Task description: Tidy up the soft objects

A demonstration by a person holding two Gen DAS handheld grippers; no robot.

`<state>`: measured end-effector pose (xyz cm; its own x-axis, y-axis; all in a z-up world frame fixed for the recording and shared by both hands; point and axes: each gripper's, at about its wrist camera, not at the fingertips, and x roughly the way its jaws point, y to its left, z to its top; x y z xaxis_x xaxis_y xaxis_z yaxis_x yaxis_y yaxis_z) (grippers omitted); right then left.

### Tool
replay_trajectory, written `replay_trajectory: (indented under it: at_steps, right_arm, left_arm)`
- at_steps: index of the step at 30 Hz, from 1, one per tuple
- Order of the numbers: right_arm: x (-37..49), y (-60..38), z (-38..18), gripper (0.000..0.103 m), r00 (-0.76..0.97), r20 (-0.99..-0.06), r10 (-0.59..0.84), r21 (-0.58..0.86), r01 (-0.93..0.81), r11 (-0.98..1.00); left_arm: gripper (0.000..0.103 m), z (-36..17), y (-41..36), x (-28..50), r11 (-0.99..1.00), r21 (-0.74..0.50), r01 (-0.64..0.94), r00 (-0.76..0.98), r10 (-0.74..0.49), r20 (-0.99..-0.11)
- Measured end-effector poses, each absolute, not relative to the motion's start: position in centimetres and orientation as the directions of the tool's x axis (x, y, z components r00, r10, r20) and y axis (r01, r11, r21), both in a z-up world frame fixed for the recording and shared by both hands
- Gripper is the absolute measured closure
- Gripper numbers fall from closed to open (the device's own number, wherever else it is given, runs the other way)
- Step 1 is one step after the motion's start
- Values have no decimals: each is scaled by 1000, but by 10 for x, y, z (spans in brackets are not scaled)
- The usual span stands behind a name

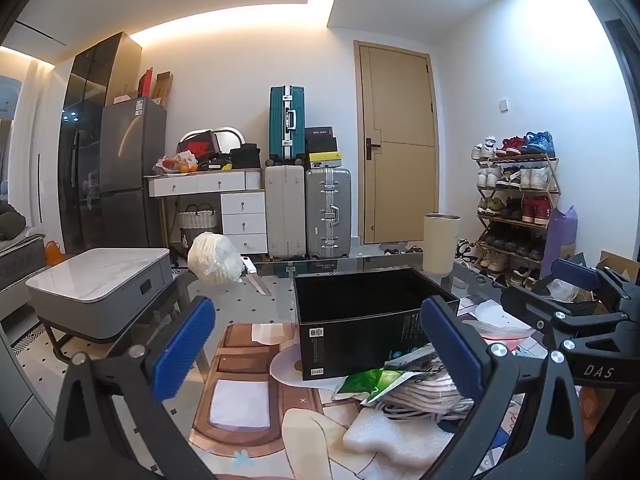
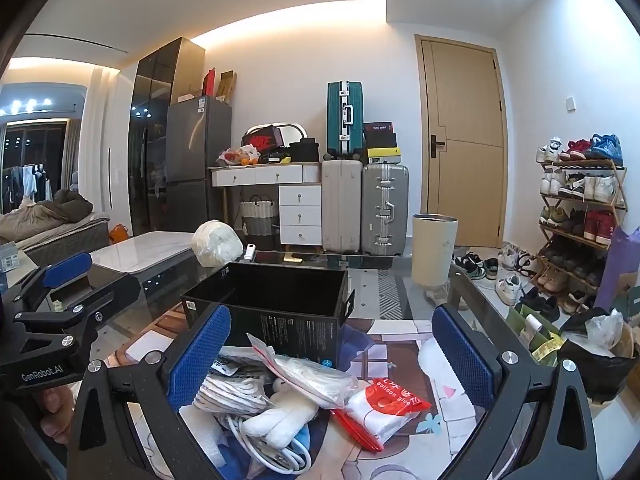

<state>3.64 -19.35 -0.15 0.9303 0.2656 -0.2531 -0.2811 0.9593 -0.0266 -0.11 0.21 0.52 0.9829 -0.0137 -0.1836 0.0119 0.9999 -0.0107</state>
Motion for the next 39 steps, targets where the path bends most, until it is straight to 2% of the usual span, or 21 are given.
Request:
replay_trajectory:
  at_steps: [39]
  right_arm:
    - [36, -193, -1, 0, 930, -256, 266, -26, -281, 959]
  left_arm:
    - [0, 1, 2, 4, 1000, -15, 28, 974, -31, -224]
